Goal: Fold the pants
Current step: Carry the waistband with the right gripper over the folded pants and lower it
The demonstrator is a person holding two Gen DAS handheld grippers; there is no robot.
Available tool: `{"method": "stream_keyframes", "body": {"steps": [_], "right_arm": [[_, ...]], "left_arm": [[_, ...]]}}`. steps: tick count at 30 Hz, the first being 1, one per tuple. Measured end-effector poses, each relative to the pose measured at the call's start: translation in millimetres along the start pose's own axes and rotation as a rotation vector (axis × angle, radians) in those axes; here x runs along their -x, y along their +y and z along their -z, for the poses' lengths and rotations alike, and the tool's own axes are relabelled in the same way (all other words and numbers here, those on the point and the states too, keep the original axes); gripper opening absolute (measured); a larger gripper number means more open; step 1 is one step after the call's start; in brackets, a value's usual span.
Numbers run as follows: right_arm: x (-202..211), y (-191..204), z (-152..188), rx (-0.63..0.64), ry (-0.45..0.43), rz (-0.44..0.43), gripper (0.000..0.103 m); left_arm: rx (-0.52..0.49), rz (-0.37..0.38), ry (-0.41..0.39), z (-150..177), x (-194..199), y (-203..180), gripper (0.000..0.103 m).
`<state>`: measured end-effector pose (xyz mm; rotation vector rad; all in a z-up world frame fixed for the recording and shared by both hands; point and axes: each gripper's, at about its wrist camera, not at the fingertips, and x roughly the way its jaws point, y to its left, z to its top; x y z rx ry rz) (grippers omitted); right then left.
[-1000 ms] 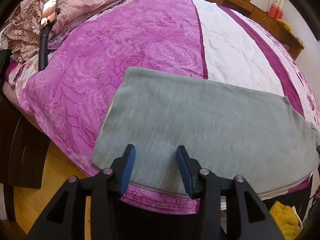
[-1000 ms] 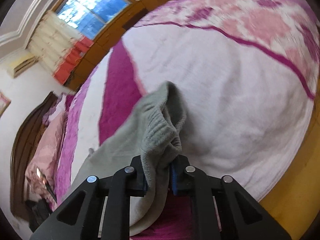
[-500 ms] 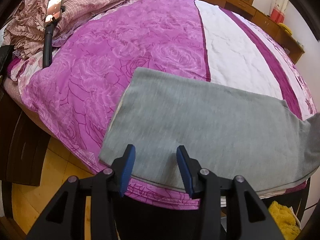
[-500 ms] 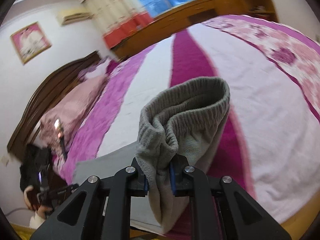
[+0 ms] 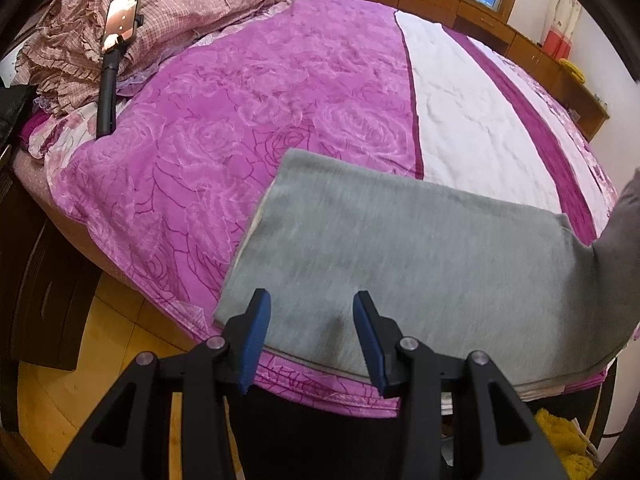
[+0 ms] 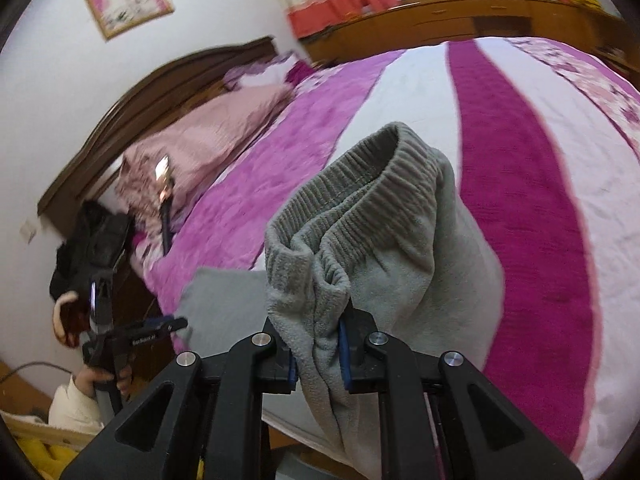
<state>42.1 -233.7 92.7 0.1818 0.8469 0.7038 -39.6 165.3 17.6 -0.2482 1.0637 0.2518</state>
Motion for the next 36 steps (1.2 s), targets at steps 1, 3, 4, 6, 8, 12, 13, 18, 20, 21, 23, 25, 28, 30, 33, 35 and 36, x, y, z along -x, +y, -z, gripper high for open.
{"method": "stream_keyframes", "body": {"steps": [1, 3, 4, 6, 8, 12, 13, 18, 20, 21, 23, 25, 28, 30, 33, 35, 36], "right_arm": [[-5, 7, 0, 0.017, 0.011, -0.012, 0.008], [-14, 20, -1, 0.046, 0.029, -0.037, 0.008], [-19, 27, -1, 0.056, 0.035, -0.051, 0.008], [-30, 39, -2, 0.067, 0.048, -0.079, 0.008], [-43, 49, -1, 0.071, 0.068, -0.1, 0.008], [-77, 69, 5, 0.098, 0.136, -0.126, 0.008], [-86, 74, 7, 0.104, 0.156, -0.13, 0.008], [-129, 90, 17, 0.133, 0.243, -0.136, 0.008], [-142, 90, 21, 0.12, 0.27, -0.142, 0.008], [-149, 89, 23, 0.111, 0.283, -0.14, 0.008], [-156, 87, 27, 0.095, 0.299, -0.13, 0.011], [-162, 87, 31, 0.083, 0.307, -0.125, 0.016], [-161, 92, 35, 0.108, 0.331, -0.155, 0.031], [-154, 97, 38, 0.134, 0.335, -0.172, 0.033], [-142, 99, 39, 0.145, 0.333, -0.186, 0.033], [-133, 97, 40, 0.139, 0.327, -0.176, 0.033], [-128, 94, 40, 0.136, 0.321, -0.162, 0.033]], "left_arm": [[0.001, 0.003, -0.005, 0, 2, 1, 0.045], [0.006, 0.006, -0.012, -1, 4, 2, 0.045], [0.01, 0.009, -0.015, -1, 6, 2, 0.045], [0.016, 0.014, -0.02, -1, 7, 4, 0.045], [0.021, 0.016, -0.019, -1, 6, 6, 0.045], [0.031, 0.016, -0.014, 1, 5, 11, 0.045], [0.035, 0.017, -0.012, 2, 4, 12, 0.045], [0.051, 0.026, -0.003, 4, -1, 19, 0.045], [0.054, 0.03, 0.002, 5, -3, 21, 0.045], [0.054, 0.032, 0.004, 6, -3, 21, 0.045], [0.055, 0.036, 0.01, 6, -5, 21, 0.045], [0.057, 0.046, 0.013, 6, -6, 20, 0.045], [0.06, 0.072, 0.013, 5, -4, 17, 0.045], [0.054, 0.086, 0.008, 5, -1, 13, 0.045], [0.03, 0.096, -0.007, 4, 7, 4, 0.045], [0.016, 0.109, -0.021, 3, 13, -3, 0.045], [0.007, 0.12, -0.029, 3, 16, -7, 0.045]]}}
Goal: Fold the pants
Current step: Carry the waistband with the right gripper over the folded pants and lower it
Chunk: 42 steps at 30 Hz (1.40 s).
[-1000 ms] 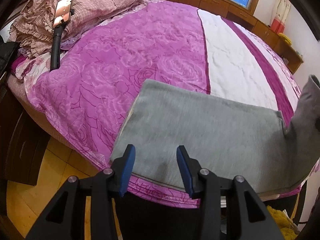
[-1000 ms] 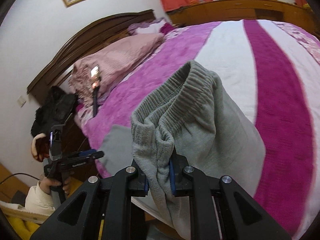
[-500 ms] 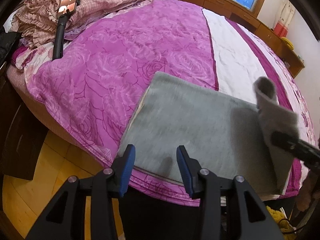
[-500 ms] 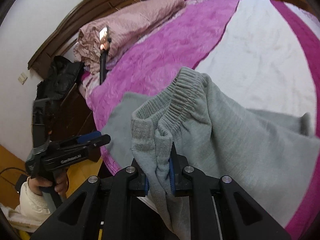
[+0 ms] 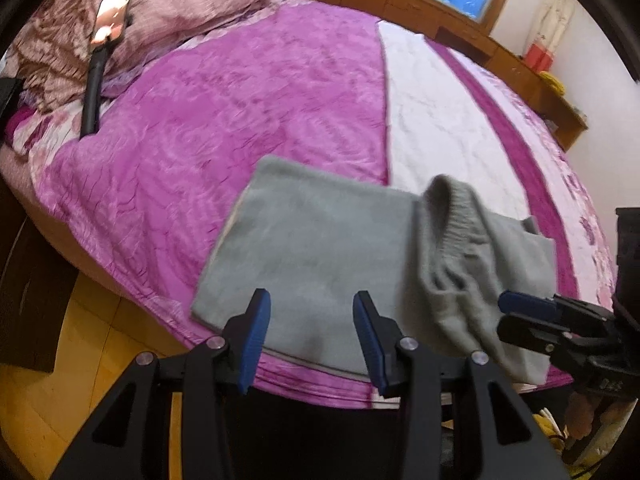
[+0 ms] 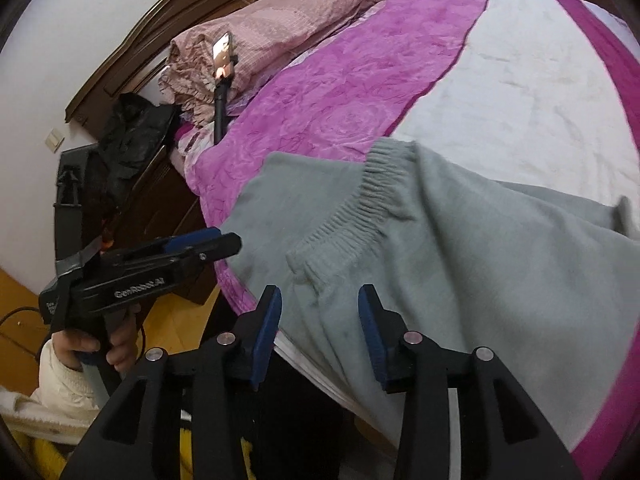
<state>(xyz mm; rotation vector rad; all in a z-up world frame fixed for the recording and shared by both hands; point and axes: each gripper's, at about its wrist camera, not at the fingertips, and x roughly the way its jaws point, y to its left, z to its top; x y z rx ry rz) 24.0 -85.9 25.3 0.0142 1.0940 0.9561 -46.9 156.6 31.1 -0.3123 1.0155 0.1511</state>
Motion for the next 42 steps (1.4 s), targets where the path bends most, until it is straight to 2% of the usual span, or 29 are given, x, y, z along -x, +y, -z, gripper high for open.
{"method": "stream_keyframes", "body": {"steps": [5, 10, 13, 18, 24, 29, 38, 42], "right_arm": [[27, -21, 16, -0.054, -0.013, 0.198, 0.033], [50, -47, 35, -0.139, -0.023, 0.269, 0.033], [55, -62, 46, -0.182, -0.017, 0.308, 0.033], [47, -79, 57, -0.227, 0.01, 0.293, 0.033], [33, -78, 65, -0.177, 0.017, 0.316, 0.037], [28, -74, 67, -0.154, 0.007, 0.308, 0.049], [29, -76, 68, -0.166, 0.0, 0.301, 0.05], [31, -75, 68, -0.173, -0.005, 0.3, 0.05]], "left_arm": [[-0.077, 0.082, -0.032, -2, 15, -31, 0.044], [-0.16, 0.194, -0.026, -2, 21, -64, 0.04], [-0.186, 0.226, 0.002, -1, 14, -79, 0.04], [-0.182, 0.193, 0.084, 1, -15, -88, 0.04], [-0.145, 0.181, 0.143, 3, -40, -82, 0.04], [-0.113, 0.19, 0.148, 3, -49, -77, 0.04], [-0.156, 0.213, 0.096, 4, -27, -89, 0.039], [-0.147, 0.182, 0.122, 2, -40, -90, 0.039]]}}
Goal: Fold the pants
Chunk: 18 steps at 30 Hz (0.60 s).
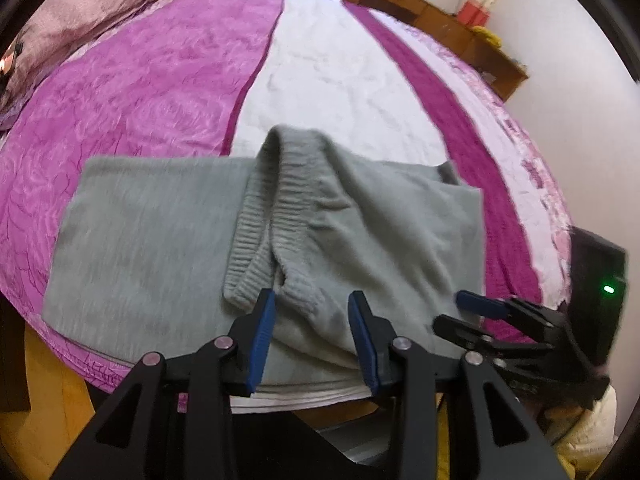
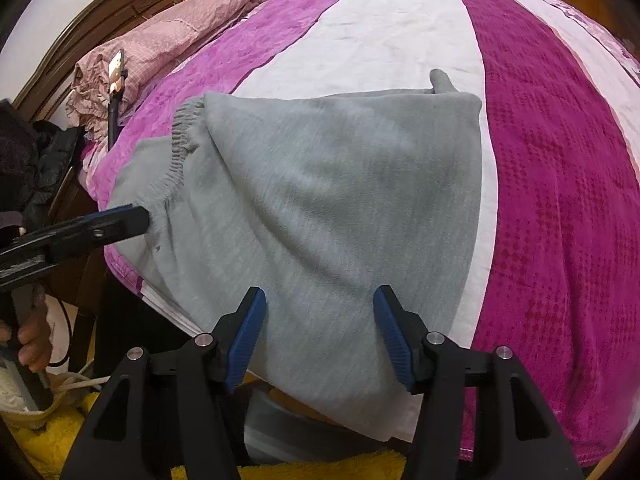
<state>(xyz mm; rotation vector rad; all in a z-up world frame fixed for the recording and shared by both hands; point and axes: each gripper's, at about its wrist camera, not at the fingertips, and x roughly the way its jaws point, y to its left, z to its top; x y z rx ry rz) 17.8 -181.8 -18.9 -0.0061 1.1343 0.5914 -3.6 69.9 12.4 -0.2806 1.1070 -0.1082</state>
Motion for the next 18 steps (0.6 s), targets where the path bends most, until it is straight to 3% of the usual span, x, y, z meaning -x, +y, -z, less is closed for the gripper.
{"method": "stream_keyframes", "body": {"steps": [2, 3, 6, 10, 14, 18], "right_arm": [[1, 1, 0, 0.0, -0.001, 0.001, 0.05], [1, 1, 0, 0.0, -0.001, 0.002, 0.05], [2, 1, 0, 0.003, -0.002, 0.003, 0.05], [2, 0, -2, 0.001, 0.008, -0.005, 0.05], [-2, 2, -1, 0.011, 0.023, 0.009, 0.05], [-3, 8, -3, 0.068, 0.054, 0.036, 0.05]], "left_arm": [[0.04, 0.004, 0.018, -1, -11, 8, 0.03], [0.054, 0.009, 0.026, -1, -14, 11, 0.02], [0.089, 0.055, 0.018, 1, -13, 18, 0.012], [0.107, 0.076, -0.032, 9, 13, 29, 0.012], [0.181, 0.059, 0.047, 17, -11, 45, 0.017], [0.199, 0.074, 0.043, 18, -12, 50, 0.022]]}}
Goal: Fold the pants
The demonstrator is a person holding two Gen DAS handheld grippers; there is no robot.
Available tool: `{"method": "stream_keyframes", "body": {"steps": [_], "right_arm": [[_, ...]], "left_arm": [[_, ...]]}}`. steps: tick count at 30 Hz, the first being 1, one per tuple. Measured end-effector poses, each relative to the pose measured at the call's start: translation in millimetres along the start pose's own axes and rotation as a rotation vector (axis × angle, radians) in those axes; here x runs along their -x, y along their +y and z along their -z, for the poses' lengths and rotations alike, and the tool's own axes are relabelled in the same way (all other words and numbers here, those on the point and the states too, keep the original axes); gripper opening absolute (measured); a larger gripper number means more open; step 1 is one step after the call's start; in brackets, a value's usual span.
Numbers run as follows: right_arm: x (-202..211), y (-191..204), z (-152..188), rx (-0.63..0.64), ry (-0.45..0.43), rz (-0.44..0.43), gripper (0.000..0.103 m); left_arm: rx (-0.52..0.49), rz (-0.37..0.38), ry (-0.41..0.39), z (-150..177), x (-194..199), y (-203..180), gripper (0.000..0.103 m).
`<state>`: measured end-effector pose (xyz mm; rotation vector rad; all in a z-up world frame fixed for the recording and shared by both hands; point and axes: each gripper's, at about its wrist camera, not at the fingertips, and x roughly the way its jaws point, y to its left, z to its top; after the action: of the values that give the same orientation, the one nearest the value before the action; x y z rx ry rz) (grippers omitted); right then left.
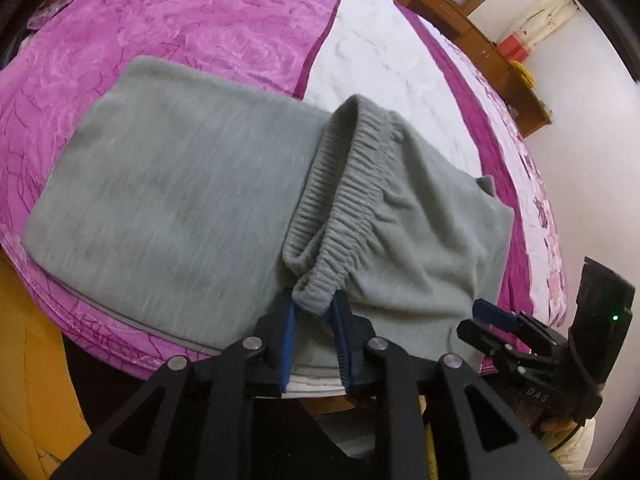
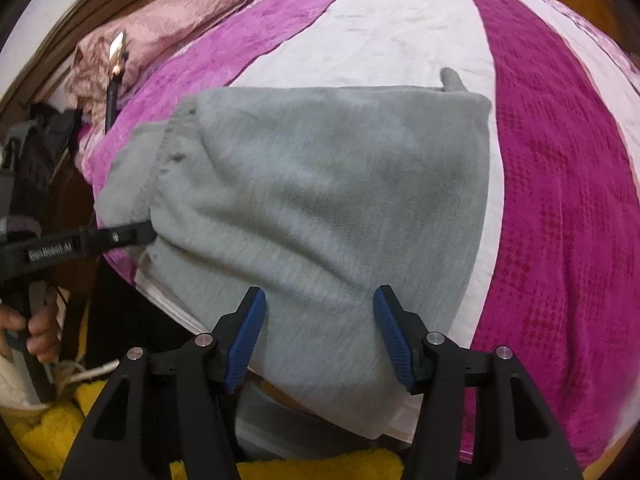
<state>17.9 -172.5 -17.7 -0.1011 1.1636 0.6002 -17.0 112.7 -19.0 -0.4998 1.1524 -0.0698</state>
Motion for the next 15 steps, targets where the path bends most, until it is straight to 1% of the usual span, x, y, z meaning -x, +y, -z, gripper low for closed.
{"method": "stream_keyframes", "body": {"steps": [3, 5, 6, 8, 9, 10, 12, 13, 15], "right_arm": [[1, 4, -13, 0.034, 0.076, 0.015, 0.05], [6, 7, -28, 0.037, 0.102, -0.002, 0.05], [9, 8, -35, 0.044, 0.099, -0.013, 0.05], [18, 16, -55, 0.076, 0.075, -0.03, 0.05], [21, 20, -62, 0.095, 0.063, -0.035, 0.05], [23, 25, -72, 0.123, 0.047, -0.038, 0.05], [22, 36, -88, 0.17, 0.035, -0.021, 0.05], [17, 42, -97, 0.198, 0.037, -0.004, 0.05], [6, 49, -109, 0.239, 0.057, 0.022, 0.05]], "left_arm": [[-0.046, -0.039, -0.029, 1, 11, -8, 0.03], [-0.063, -0.048, -0.051, 2, 20, -13, 0.032], [-0.068, -0.054, -0.06, 1, 23, -13, 0.032], [-0.089, -0.084, -0.095, 0, 30, -18, 0.039], [-0.1, -0.086, -0.108, -1, 30, -20, 0.045], [-0.111, -0.085, -0.122, -3, 29, -20, 0.046], [-0.1, -0.091, -0.109, -8, 21, -17, 0.046], [-0.078, -0.086, -0.084, -11, 14, -14, 0.046], [-0.049, -0.061, -0.064, -13, 6, -9, 0.046]]}}
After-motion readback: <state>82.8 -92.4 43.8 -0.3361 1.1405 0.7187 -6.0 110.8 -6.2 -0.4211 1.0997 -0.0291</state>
